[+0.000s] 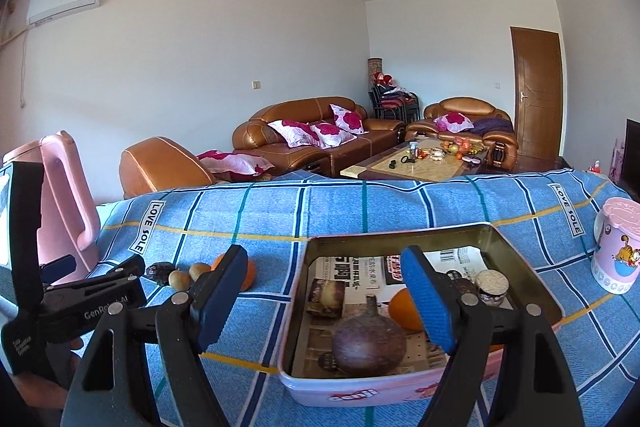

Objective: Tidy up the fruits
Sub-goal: 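Move both open tools from the tin back to the remaining fruits, then grasp an orange with the right tool while the left tool grasps another dark round fruit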

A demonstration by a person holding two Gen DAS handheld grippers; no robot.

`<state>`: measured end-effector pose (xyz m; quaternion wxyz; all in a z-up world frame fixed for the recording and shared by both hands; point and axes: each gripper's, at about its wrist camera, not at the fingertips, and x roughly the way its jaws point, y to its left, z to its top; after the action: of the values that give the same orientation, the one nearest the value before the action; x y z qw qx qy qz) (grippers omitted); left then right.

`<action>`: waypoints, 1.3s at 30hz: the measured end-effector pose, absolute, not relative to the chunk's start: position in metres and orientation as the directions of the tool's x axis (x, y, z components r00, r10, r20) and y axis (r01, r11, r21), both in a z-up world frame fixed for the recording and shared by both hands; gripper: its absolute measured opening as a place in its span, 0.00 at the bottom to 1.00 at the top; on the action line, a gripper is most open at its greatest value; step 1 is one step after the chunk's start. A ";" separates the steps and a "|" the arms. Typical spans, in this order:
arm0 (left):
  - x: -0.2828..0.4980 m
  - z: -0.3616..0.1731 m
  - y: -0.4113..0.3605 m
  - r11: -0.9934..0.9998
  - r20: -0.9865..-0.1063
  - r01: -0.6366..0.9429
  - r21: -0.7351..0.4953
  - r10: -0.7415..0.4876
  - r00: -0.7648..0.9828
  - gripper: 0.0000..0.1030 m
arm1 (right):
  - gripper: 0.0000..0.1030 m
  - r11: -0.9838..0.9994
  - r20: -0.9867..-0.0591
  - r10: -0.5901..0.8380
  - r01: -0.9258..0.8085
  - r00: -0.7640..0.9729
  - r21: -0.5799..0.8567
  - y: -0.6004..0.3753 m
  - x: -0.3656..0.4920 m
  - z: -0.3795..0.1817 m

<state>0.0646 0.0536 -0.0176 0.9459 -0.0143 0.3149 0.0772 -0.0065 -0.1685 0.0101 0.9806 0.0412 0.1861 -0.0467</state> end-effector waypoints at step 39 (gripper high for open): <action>0.092 -0.034 0.097 0.966 -0.679 -0.221 0.132 0.251 0.690 1.00 | 0.47 0.984 -0.723 0.044 -0.155 0.690 -0.088 -0.088 0.117 -0.027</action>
<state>0.0924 0.0968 -0.0337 0.9190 0.0198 0.3722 0.1285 0.1170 -0.0880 -0.0269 0.9164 -0.0712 0.3901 0.0545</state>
